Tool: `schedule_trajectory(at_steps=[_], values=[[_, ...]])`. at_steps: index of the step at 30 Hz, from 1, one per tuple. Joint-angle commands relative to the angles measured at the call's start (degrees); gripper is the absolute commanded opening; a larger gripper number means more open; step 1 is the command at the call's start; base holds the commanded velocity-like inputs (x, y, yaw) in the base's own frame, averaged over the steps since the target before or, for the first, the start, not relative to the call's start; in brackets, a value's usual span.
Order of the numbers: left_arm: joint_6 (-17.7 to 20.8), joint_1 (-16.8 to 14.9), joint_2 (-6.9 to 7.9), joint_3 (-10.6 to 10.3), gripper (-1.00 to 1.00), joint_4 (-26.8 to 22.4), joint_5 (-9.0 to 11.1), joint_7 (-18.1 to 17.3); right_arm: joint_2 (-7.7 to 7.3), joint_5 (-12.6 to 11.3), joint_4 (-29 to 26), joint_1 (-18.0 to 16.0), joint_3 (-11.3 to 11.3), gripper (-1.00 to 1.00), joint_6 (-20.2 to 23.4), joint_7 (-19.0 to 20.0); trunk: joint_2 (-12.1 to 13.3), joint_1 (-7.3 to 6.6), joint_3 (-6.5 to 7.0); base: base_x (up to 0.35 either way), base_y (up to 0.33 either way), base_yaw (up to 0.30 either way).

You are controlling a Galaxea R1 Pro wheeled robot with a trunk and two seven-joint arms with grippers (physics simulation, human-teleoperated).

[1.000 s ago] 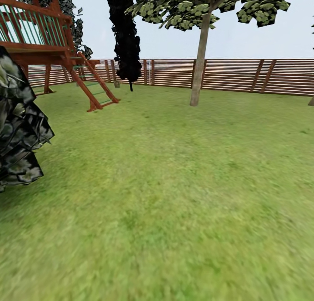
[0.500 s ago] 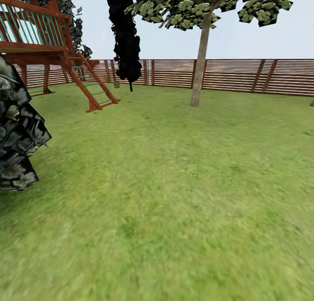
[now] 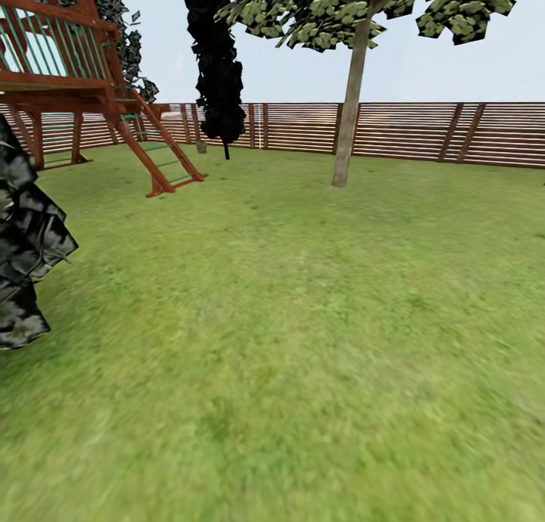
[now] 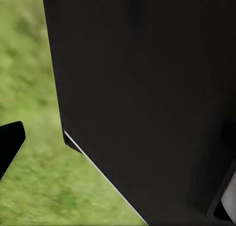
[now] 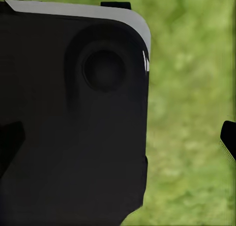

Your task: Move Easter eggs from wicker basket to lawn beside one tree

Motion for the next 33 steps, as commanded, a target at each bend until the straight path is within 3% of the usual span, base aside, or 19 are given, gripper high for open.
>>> schedule_trajectory(at_steps=[1,33], values=[[-0.02,0.03,0.0,-0.01,1.0,-0.11,0.01,0.0,0.0,0.0,0.07,-0.03,0.01,1.0,-0.15,-0.09,-0.02,0.03,-0.04,0.34,0.0,0.0],[-0.02,0.03,0.0,-0.01,1.0,-0.11,0.01,0.0,0.0,0.0,0.17,-0.03,0.01,1.0,-0.13,-0.09,-0.02,0.03,-0.04,0.34,0.0,0.0]])
